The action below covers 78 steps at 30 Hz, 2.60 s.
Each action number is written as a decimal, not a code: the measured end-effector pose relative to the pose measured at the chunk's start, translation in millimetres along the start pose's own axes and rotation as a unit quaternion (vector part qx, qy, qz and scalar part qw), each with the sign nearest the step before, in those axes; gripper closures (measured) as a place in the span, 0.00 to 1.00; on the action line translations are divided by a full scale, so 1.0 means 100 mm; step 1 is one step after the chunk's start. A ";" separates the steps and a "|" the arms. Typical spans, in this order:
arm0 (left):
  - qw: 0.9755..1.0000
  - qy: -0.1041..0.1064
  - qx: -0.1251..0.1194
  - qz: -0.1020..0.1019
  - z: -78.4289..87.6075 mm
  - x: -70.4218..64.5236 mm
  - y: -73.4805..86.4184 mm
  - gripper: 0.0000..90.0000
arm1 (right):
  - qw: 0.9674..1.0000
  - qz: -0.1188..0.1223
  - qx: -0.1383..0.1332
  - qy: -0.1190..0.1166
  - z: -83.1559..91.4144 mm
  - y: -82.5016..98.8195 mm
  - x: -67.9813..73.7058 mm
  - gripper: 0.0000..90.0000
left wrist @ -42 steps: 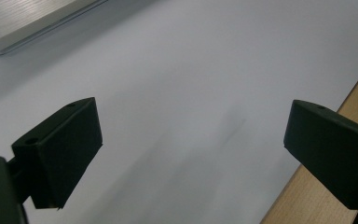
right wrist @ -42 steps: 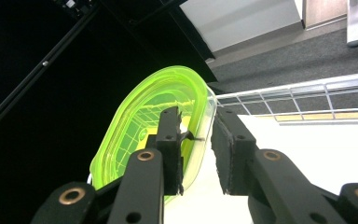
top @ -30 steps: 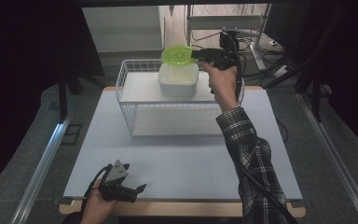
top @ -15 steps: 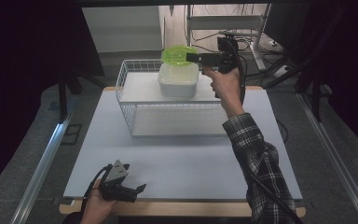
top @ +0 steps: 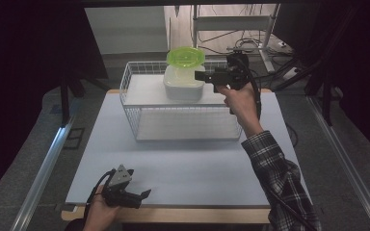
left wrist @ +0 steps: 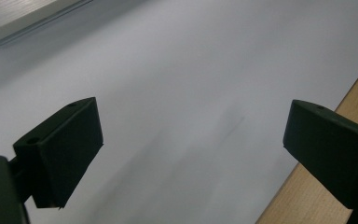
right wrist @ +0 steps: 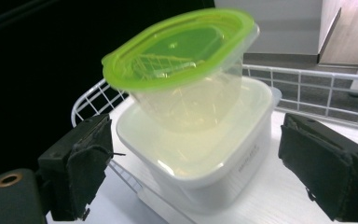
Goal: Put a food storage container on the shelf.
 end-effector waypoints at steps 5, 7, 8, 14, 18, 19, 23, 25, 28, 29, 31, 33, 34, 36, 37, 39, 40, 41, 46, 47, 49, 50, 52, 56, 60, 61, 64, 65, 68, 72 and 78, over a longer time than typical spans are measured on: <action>1.000 0.004 -0.001 0.006 0.00 0.00 0.00 0.05 | 1.000 0.005 -0.002 -0.001 0.04 0.07 -0.02 0.11; 1.000 0.006 0.000 0.007 0.00 0.01 0.00 0.05 | 1.000 0.007 -0.001 -0.005 0.06 0.12 -0.03 0.11; 1.000 0.006 0.000 0.007 0.00 0.00 0.00 0.05 | 1.000 0.007 -0.001 -0.005 0.06 0.12 -0.03 0.11; 1.000 0.007 0.001 0.009 0.00 0.00 0.00 0.06 | 1.000 0.015 0.004 -0.011 0.10 0.22 -0.01 0.10; 1.000 0.007 0.001 0.009 0.00 0.00 0.00 0.06 | 0.999 0.030 0.007 -0.011 0.13 0.29 0.01 0.10; 1.000 0.007 0.001 0.009 0.00 0.00 0.00 0.06 | 0.999 0.033 0.007 -0.012 0.14 0.30 0.01 0.10; 1.000 0.006 0.000 0.008 0.00 0.00 0.00 0.05 | 0.999 0.035 0.011 -0.015 0.16 0.37 0.01 0.10; 1.000 0.006 -0.001 0.007 0.00 0.00 0.00 0.05 | 0.999 0.040 0.013 -0.014 0.17 0.41 0.00 0.10; 1.000 0.007 -0.001 0.007 0.00 0.00 0.00 0.05 | 0.999 0.042 0.015 -0.013 0.18 0.45 0.00 0.10; 1.000 0.007 -0.001 0.007 0.00 0.00 0.00 0.05 | 0.999 0.042 0.016 -0.014 0.18 0.46 0.00 0.10; 1.000 0.007 -0.001 0.007 0.00 0.00 0.00 0.05 | 0.999 0.044 0.017 -0.015 0.19 0.49 -0.01 0.10; 1.000 0.008 -0.001 0.007 0.00 0.00 0.00 0.05 | 0.999 0.044 0.019 -0.017 0.20 0.53 -0.01 0.09; 1.000 0.009 -0.002 0.007 0.00 0.00 0.00 0.05 | 0.999 0.044 0.019 -0.017 0.20 0.53 -0.01 0.09; 1.000 0.009 -0.001 0.006 -0.01 0.00 0.00 0.05 | 0.999 0.045 0.021 -0.017 0.22 0.56 -0.01 0.09; 1.000 0.009 -0.001 0.006 -0.01 0.00 0.00 0.05 | 0.999 0.047 0.021 -0.018 0.22 0.57 -0.01 0.09; 1.000 0.008 0.000 0.005 0.00 0.00 0.00 0.05 | 0.998 0.050 0.023 -0.017 0.23 0.59 0.00 0.09; 1.000 0.008 0.000 0.004 0.00 0.00 0.00 0.05 | 0.998 0.050 0.024 -0.017 0.24 0.60 0.00 0.09; 1.000 0.008 0.000 0.004 -0.01 0.00 0.00 0.05 | 0.998 0.053 0.025 -0.017 0.25 0.63 0.00 0.09; 1.000 0.008 0.001 0.004 -0.01 0.00 0.00 0.05 | 0.998 0.054 0.029 -0.019 0.26 0.69 0.01 0.09; 1.000 0.008 0.002 0.004 -0.01 -0.01 0.00 0.05 | 0.998 0.054 0.030 -0.020 0.26 0.71 0.01 0.09; 1.000 0.008 0.002 0.004 -0.01 -0.01 0.00 0.05 | 0.998 0.053 0.034 -0.022 0.27 0.76 0.01 0.08; 1.000 0.008 0.002 0.004 -0.01 -0.01 0.00 0.05 | 0.998 0.053 0.034 -0.022 0.27 0.76 0.01 0.08; 1.000 0.008 0.001 0.004 -0.01 -0.01 0.00 0.05 | 0.998 0.055 0.036 -0.023 0.27 0.79 0.01 0.08; 1.000 0.009 -0.001 0.005 -0.01 -0.01 0.00 0.05 | 0.997 0.056 0.040 -0.024 0.28 0.85 0.01 0.08; 1.000 0.012 -0.003 0.005 0.00 -0.01 0.00 0.05 | 0.997 0.059 0.044 -0.025 0.29 0.90 0.01 0.08; 1.000 0.012 -0.003 0.005 0.00 -0.01 0.00 0.05 | 0.997 0.063 0.046 -0.025 0.30 0.93 0.02 0.07; 1.000 0.013 -0.003 0.006 0.00 -0.01 0.00 0.05 | 0.996 0.068 0.048 -0.023 0.30 0.96 0.02 0.07; 1.000 0.013 -0.004 0.006 0.00 -0.01 0.00 0.05 | 0.996 0.070 0.048 -0.022 0.31 0.97 0.03 0.06; 1.000 0.013 -0.003 0.005 0.00 -0.01 0.00 0.05 | 0.996 0.077 0.050 -0.018 0.31 1.01 0.04 0.06; 1.000 0.014 -0.003 0.006 0.00 -0.01 0.00 0.05 | 0.995 0.084 0.055 -0.015 0.31 1.07 0.05 0.05; 1.000 0.014 -0.004 0.005 0.00 -0.01 0.00 0.05 | 0.994 0.089 0.062 -0.016 0.30 1.17 0.07 0.04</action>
Point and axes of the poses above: each handheld gripper's, and its own axes: z roughly backward along the jaws, y roughly out of its underside, x roughly to its left, the point moved 3 cm from there along -z, roughly forward along the jaws, and after that the axes turned 1 degree about y, right-handed, at the moved point
